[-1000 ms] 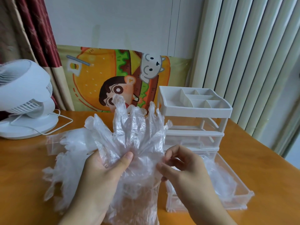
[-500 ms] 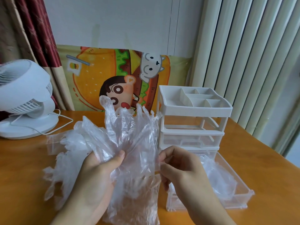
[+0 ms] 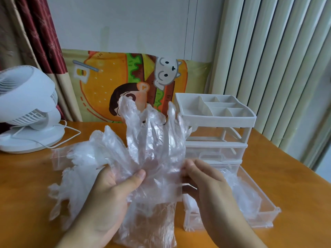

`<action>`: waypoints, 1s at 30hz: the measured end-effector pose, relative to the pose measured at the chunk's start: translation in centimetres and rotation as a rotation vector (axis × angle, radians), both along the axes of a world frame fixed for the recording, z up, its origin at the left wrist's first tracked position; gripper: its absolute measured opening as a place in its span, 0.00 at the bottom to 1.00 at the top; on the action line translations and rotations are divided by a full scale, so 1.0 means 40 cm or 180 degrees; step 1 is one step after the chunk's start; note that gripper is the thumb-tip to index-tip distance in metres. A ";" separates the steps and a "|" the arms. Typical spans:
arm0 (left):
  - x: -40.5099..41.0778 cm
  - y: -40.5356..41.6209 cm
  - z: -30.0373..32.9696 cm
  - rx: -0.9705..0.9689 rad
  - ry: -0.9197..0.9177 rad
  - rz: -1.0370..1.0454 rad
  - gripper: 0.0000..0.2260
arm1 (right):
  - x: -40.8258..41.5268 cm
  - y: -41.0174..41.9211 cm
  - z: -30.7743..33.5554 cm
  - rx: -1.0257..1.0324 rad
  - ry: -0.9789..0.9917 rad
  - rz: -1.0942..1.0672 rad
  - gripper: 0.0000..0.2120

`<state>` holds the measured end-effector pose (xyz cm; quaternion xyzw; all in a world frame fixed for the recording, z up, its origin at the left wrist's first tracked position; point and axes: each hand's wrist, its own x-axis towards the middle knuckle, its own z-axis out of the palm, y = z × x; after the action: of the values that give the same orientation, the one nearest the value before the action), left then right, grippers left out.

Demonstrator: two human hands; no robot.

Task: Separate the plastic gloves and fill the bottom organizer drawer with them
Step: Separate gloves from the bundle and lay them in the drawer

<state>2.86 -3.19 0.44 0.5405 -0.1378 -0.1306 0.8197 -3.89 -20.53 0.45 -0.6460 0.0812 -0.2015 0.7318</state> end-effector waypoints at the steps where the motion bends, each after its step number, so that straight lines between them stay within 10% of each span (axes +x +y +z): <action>1: 0.005 0.003 -0.002 -0.0054 0.0041 0.0009 0.10 | 0.002 -0.004 -0.001 0.0246 -0.0013 -0.0001 0.19; 17: 0.021 0.016 0.003 0.0266 -0.0265 0.0245 0.11 | 0.005 -0.026 -0.013 -0.0642 0.0036 0.0541 0.12; 23: 0.018 0.014 0.002 0.0540 -0.0402 0.0210 0.13 | 0.002 -0.036 -0.010 -0.0260 -0.0141 0.0528 0.10; 26: 0.009 0.003 0.000 0.0623 -0.0485 0.0191 0.14 | -0.004 -0.026 -0.012 0.0431 -0.0142 0.0823 0.25; 30: -0.011 -0.012 0.005 0.0759 -0.0549 0.0058 0.13 | -0.008 -0.013 -0.006 -0.0510 -0.0109 -0.0045 0.05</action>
<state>2.44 -3.65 0.66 0.6444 -0.1864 -0.0917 0.7359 -4.22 -21.06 0.21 -0.6983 0.0569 -0.2235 0.6776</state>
